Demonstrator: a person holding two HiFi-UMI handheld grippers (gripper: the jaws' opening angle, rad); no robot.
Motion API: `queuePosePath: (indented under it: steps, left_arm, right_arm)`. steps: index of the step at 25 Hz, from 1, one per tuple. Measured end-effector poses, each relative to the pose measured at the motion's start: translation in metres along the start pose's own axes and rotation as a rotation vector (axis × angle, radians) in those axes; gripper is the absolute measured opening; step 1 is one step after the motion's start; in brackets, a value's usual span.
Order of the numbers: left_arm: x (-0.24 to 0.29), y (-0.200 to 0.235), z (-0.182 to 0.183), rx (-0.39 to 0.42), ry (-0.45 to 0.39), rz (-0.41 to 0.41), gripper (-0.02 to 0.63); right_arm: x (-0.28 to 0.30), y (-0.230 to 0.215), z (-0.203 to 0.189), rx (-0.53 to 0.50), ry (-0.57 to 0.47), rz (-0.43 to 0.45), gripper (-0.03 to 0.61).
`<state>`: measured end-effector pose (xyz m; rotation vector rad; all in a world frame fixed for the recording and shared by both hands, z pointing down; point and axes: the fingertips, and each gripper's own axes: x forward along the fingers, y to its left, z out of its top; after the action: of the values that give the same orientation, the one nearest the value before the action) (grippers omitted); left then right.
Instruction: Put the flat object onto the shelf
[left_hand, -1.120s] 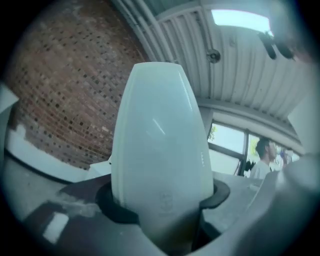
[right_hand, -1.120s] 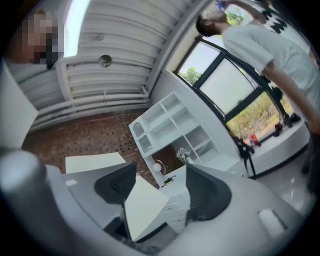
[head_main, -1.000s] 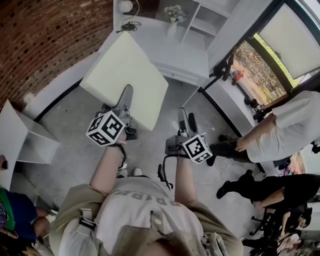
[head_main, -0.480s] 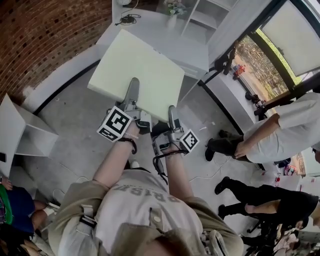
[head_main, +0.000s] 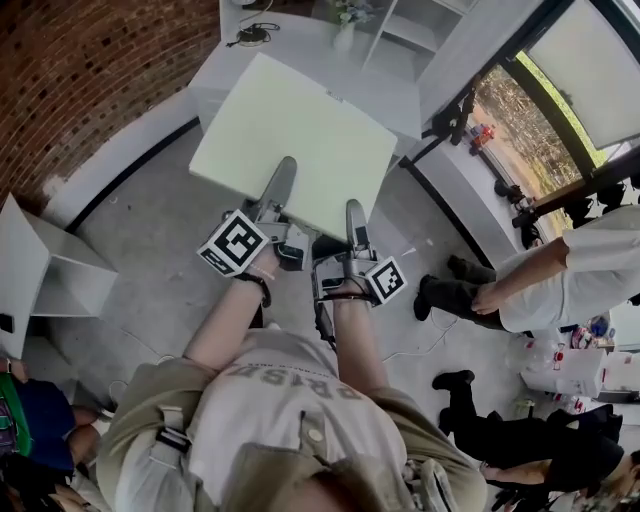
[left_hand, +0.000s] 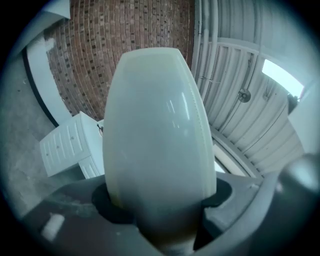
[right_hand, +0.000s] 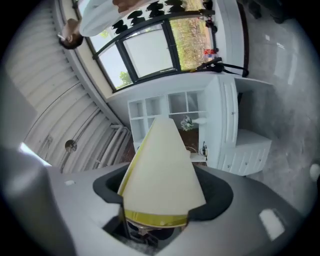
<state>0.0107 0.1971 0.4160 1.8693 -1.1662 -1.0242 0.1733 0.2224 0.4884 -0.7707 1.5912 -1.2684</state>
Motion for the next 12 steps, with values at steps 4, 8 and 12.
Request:
queuePosePath:
  steps: [4,8,12]
  left_arm:
    - [0.027,-0.003,0.003,0.037,0.117,-0.099,0.381]
    - [0.052,-0.002,0.013,0.133,0.228,-0.187,0.416]
    - [0.072,0.011,0.029,0.148,0.285,-0.221,0.426]
  right_arm:
    - [0.032,0.019,0.017,-0.105,-0.001,0.063,0.331]
    - [0.069,0.028,0.024,-0.129,-0.021,0.12,0.325]
    - [0.102,0.026,0.026,-0.105,-0.057,0.14,0.314]
